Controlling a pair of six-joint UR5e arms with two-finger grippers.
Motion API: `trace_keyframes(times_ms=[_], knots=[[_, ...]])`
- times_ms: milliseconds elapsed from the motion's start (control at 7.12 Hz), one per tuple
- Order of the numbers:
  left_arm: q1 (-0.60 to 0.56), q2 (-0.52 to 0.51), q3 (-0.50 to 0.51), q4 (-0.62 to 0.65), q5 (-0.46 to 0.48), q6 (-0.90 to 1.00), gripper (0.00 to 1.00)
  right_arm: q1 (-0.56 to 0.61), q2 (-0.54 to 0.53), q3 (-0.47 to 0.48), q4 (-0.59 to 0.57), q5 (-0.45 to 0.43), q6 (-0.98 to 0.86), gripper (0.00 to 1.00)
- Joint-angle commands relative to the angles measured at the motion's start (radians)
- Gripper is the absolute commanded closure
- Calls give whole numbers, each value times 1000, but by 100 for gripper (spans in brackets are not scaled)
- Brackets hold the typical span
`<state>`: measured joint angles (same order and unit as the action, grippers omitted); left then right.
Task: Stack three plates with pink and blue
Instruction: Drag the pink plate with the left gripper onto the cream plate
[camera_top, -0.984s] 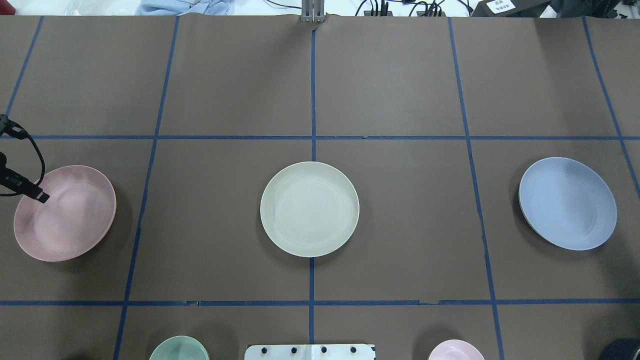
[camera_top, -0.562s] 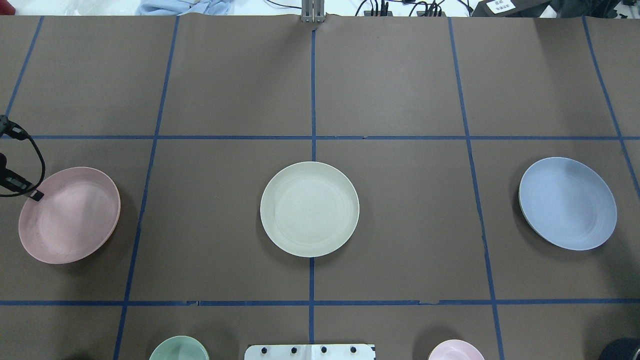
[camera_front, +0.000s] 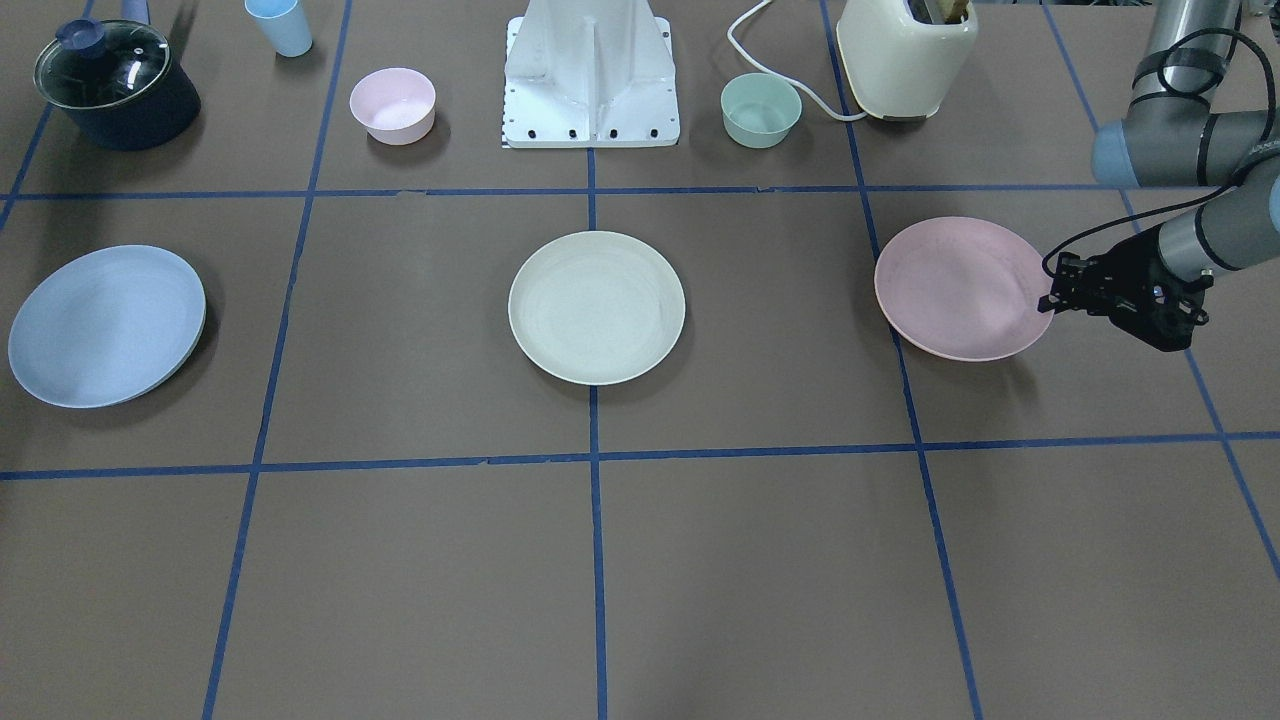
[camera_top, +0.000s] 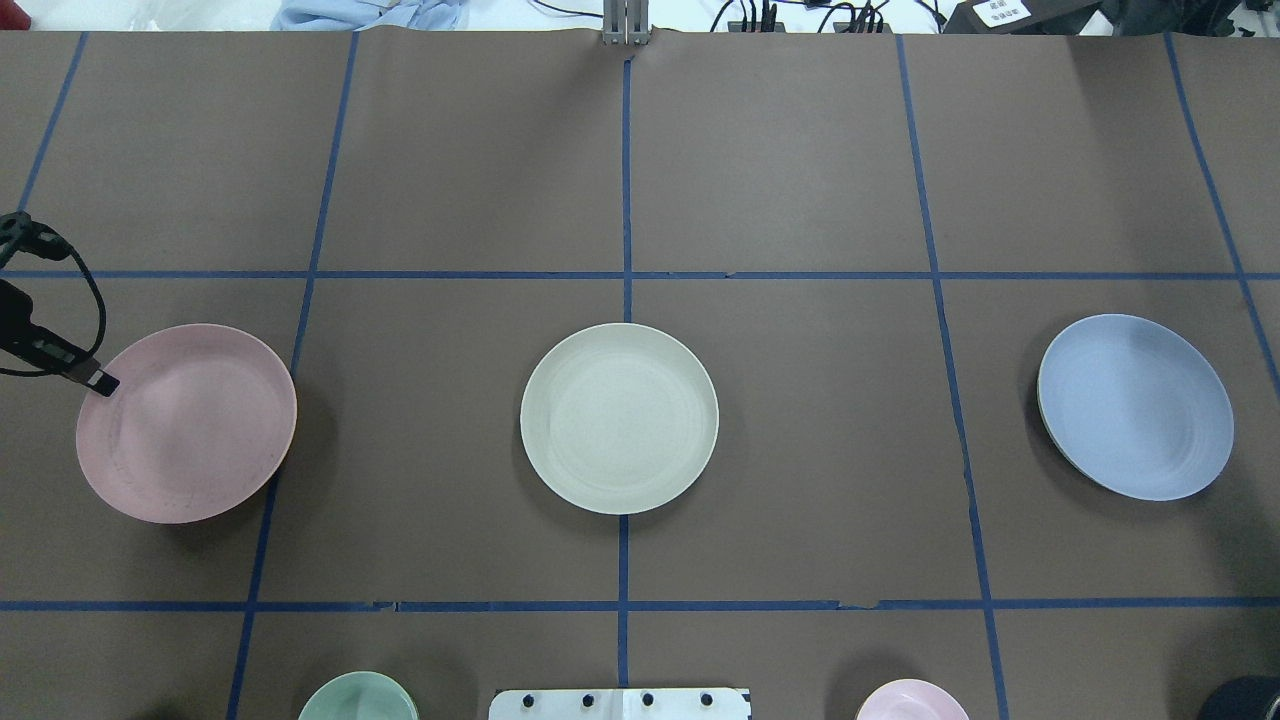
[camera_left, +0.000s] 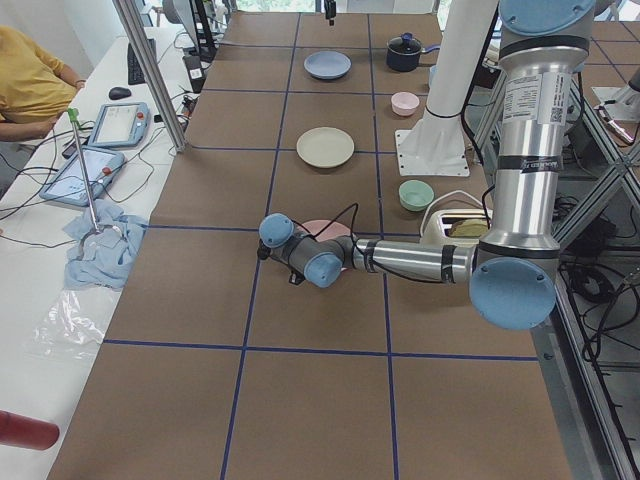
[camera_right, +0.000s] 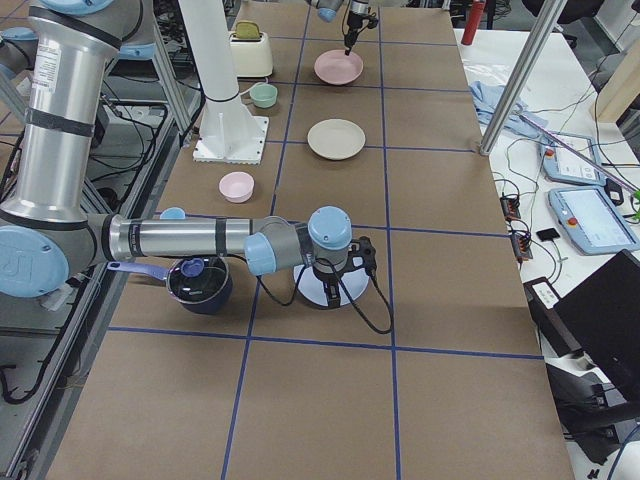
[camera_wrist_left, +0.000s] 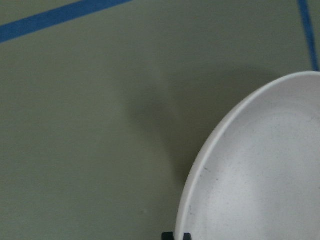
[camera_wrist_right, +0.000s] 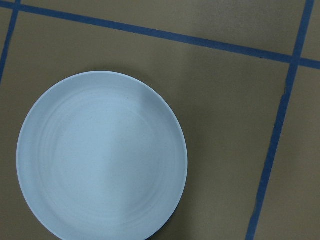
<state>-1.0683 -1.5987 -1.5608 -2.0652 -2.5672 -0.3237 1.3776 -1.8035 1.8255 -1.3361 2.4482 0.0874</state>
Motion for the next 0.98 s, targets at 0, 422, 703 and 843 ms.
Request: trace_keyframes(times_ms=[0, 422, 703, 843], knots=[[1, -21, -99, -6, -62, -176, 100, 1, 0, 0, 0, 0, 0, 0], [54, -179, -111, -4, -65, -453, 100, -2, 1, 0, -2, 0, 0, 0], [160, -291, -107, -3, -47, -707, 100, -3, 4, 0, 0, 0, 2, 0], [224, -337, -107, -4, 13, -815, 100, -5, 4, 0, 0, 0, 2, 0]])
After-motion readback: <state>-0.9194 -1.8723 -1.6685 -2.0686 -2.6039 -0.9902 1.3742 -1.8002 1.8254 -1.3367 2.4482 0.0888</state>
